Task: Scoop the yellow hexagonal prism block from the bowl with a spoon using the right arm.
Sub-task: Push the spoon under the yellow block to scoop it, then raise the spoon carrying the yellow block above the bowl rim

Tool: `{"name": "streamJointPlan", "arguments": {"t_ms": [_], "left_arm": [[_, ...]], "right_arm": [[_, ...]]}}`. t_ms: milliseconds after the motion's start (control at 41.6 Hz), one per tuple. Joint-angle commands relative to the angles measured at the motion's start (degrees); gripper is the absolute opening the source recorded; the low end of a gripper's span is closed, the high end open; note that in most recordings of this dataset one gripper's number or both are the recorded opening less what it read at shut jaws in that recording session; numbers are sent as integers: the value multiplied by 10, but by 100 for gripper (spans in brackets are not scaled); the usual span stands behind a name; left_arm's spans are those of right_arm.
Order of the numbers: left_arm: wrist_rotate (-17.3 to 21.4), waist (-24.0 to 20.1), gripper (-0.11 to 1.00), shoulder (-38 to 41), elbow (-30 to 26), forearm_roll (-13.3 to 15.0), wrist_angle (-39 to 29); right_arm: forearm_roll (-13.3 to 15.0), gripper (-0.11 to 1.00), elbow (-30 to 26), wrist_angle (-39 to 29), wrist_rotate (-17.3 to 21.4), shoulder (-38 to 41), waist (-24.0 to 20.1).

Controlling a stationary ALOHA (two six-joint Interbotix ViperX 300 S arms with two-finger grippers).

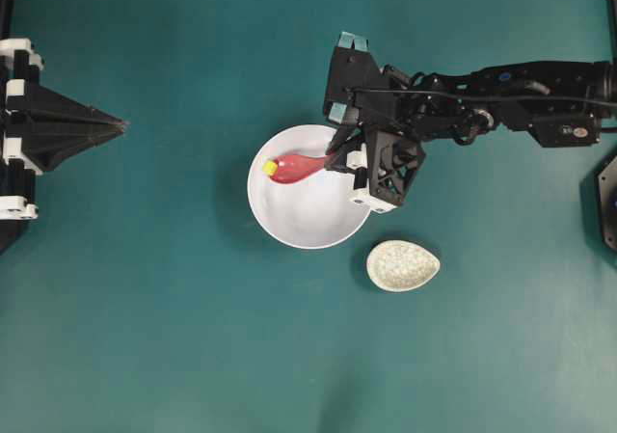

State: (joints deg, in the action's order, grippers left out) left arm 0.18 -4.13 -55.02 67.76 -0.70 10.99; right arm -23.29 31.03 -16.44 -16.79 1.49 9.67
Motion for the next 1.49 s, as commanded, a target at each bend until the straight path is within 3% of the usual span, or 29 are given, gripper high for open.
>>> {"name": "streamJointPlan", "arguments": {"t_ms": [0, 457, 937, 1154, 1466], "left_arm": [[1, -1, -1, 3, -12, -1, 2], [2, -1, -1, 3, -12, -2, 2], [2, -1, -1, 3, -12, -1, 1], [2, -2, -1, 3, -12, -1, 1], [2, -1, -1, 3, -12, -1, 1]], "right_arm": [[-2, 24, -10, 9, 0, -12, -1], [-11, 24, 42, 71, 0, -56, -11], [-11, 24, 152, 211, 0, -207, -50], [-11, 24, 170, 218, 0, -273, -52], [-11, 24, 165, 207, 0, -288, -52]]}}
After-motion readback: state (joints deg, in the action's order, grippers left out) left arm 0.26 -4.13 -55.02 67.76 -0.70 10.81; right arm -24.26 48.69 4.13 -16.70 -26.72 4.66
